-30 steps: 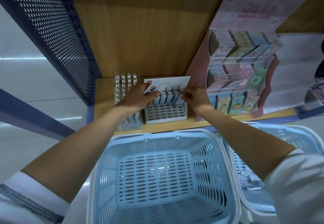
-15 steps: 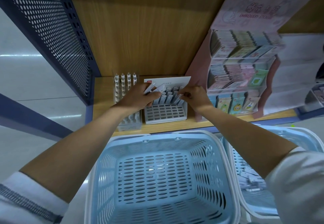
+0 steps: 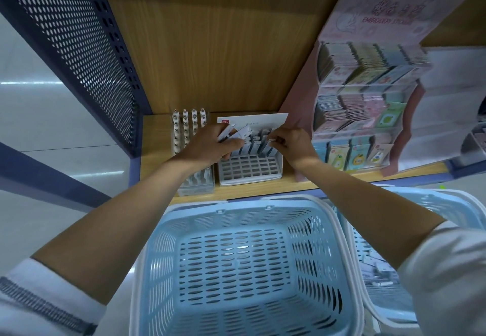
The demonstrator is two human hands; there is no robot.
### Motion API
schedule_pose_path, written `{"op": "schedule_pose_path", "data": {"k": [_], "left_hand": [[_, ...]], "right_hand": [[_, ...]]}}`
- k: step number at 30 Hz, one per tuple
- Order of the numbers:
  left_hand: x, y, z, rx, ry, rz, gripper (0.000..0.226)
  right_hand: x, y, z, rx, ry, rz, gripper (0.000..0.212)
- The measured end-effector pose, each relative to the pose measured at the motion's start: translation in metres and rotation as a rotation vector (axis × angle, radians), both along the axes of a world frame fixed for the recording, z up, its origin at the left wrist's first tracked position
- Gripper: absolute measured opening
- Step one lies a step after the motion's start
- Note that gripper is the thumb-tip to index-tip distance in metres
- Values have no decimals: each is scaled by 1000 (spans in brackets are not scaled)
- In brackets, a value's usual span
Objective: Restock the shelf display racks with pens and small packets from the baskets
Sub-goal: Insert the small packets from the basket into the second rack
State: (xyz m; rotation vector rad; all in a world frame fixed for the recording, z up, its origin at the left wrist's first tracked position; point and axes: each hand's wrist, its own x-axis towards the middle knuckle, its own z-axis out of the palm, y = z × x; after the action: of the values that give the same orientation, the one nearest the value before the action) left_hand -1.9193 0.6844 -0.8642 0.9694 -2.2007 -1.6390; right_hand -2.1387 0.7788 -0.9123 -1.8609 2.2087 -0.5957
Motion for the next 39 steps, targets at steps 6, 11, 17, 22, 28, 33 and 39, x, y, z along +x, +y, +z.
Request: {"op": "schedule_pose_path", "data": {"k": [6, 11, 17, 22, 28, 33, 39], "left_hand": [[1, -2, -2, 16, 4, -1, 21], [0, -3, -3, 9, 7, 3, 19], [0, -2, -3, 16, 23, -1, 22], [0, -2, -1, 12, 27, -1, 23], [-1, -1, -1, 8, 20, 2, 23], [0, -2, 0, 5, 10, -1, 22], [-1, -2, -3, 11, 2, 2, 17]], "right_hand": [[-4, 3, 2, 41, -2, -7, 12], [-4, 7, -2, 39, -7, -3, 12], [-7, 9, 0, 74, -4, 11, 13], [-7, 9, -1, 107, 28, -1, 16], [1, 4, -7, 114, 114, 38, 13], [5, -4, -12, 43, 84, -22, 13], [5, 1, -14, -3, 50, -80, 11]]}}
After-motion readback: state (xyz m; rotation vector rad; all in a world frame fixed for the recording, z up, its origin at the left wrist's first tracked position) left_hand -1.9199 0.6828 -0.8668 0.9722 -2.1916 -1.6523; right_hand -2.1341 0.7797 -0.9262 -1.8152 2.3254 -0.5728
